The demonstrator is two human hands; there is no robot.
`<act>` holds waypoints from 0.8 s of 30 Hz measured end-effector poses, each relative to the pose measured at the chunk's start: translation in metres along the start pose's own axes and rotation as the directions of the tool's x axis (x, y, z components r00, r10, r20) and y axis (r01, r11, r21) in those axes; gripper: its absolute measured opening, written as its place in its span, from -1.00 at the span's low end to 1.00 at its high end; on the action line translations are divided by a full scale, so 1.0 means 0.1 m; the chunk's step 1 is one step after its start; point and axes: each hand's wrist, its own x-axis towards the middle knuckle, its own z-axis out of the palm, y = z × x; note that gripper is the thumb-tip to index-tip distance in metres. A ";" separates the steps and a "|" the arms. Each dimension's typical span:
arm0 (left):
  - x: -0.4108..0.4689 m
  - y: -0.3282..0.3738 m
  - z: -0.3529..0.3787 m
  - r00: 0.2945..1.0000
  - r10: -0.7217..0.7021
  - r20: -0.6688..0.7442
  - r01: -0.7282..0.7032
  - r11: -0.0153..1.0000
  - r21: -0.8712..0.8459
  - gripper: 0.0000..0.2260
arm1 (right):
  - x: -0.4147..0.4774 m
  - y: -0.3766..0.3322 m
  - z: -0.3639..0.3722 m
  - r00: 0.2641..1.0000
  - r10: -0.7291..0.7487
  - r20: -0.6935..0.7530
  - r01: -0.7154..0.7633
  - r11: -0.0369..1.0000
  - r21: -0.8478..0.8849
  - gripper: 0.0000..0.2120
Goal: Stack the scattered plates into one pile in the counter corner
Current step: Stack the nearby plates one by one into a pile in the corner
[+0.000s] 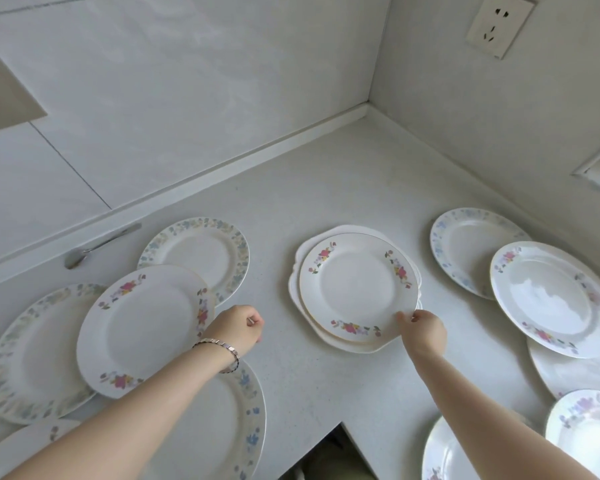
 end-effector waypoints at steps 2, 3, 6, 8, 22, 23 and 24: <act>-0.01 -0.02 0.00 1.000 -0.003 0.013 0.003 1.000 -0.003 -0.77 | 0.04 -0.04 0.01 0.998 0.056 0.011 -0.056 0.998 -0.014 -0.68; -0.01 -0.02 0.00 1.000 -0.003 0.014 0.003 1.000 -0.006 -0.78 | 0.05 -0.05 0.01 0.997 0.077 0.024 -0.076 0.997 -0.026 -0.72; 0.00 0.00 -0.03 1.000 0.007 0.001 -0.007 1.000 -0.007 -0.76 | 0.08 -0.08 0.00 0.992 0.118 0.038 -0.115 0.991 -0.072 -0.80; 0.02 0.02 -0.04 1.000 0.013 0.003 -0.013 1.000 -0.004 -0.76 | 0.12 -0.10 -0.02 0.990 0.130 0.047 -0.128 0.990 -0.051 -0.79; 0.00 0.01 0.07 0.999 -0.021 0.034 0.023 0.998 -0.057 -0.75 | 0.09 0.04 -0.01 0.980 0.162 0.112 -0.184 0.957 0.225 -0.44; 0.00 0.01 0.07 0.999 -0.026 0.032 0.028 0.998 -0.062 -0.76 | 0.07 0.06 0.00 0.979 0.160 0.126 -0.184 0.959 0.217 -0.44; -0.01 0.00 0.06 0.999 -0.030 0.032 0.032 0.997 -0.064 -0.76 | 0.06 0.10 0.02 0.980 0.152 0.130 -0.177 0.962 0.208 -0.43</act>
